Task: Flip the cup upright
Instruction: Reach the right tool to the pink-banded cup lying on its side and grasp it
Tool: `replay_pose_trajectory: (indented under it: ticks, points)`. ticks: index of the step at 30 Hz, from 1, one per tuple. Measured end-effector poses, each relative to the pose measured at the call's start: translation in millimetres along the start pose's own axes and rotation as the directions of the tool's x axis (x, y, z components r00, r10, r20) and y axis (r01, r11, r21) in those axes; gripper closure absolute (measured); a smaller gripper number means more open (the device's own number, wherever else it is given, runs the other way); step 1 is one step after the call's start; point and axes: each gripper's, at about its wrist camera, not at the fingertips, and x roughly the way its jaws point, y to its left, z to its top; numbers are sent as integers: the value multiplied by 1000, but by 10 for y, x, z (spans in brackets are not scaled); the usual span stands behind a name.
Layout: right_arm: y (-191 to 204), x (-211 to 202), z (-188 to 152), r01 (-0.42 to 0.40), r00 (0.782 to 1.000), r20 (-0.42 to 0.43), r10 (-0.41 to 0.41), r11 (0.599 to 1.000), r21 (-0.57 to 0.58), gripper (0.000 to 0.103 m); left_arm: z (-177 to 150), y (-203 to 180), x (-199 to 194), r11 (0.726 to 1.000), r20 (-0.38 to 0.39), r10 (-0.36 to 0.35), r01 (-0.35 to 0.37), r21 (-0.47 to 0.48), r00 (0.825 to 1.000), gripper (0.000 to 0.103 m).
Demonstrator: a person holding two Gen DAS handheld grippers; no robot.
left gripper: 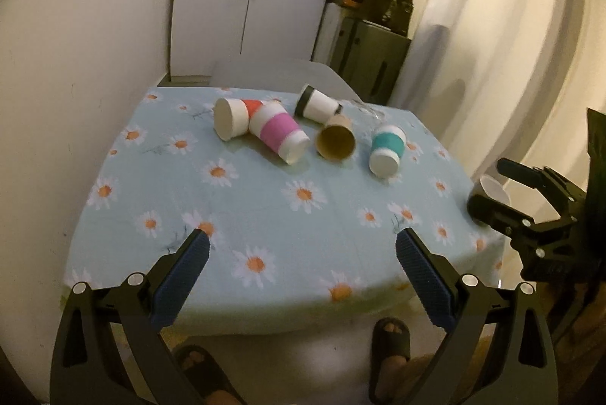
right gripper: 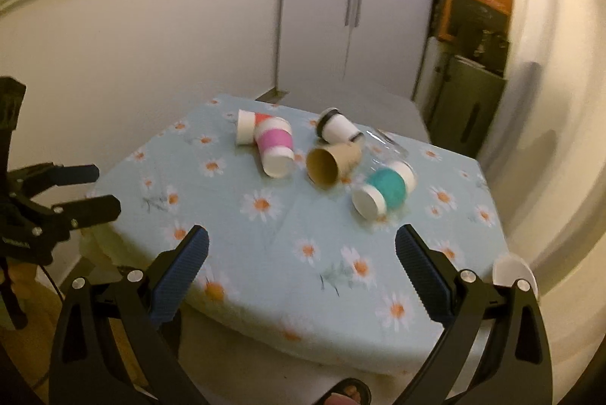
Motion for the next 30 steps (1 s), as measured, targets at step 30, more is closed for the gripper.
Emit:
replay_pose_trajectory:
  ticks: [30]
  points:
    - [270, 3232, 1368, -291, 769, -618, 161, 950, -114, 18, 394, 1086, 1410, 943, -246, -35, -50, -328, 969, 7]
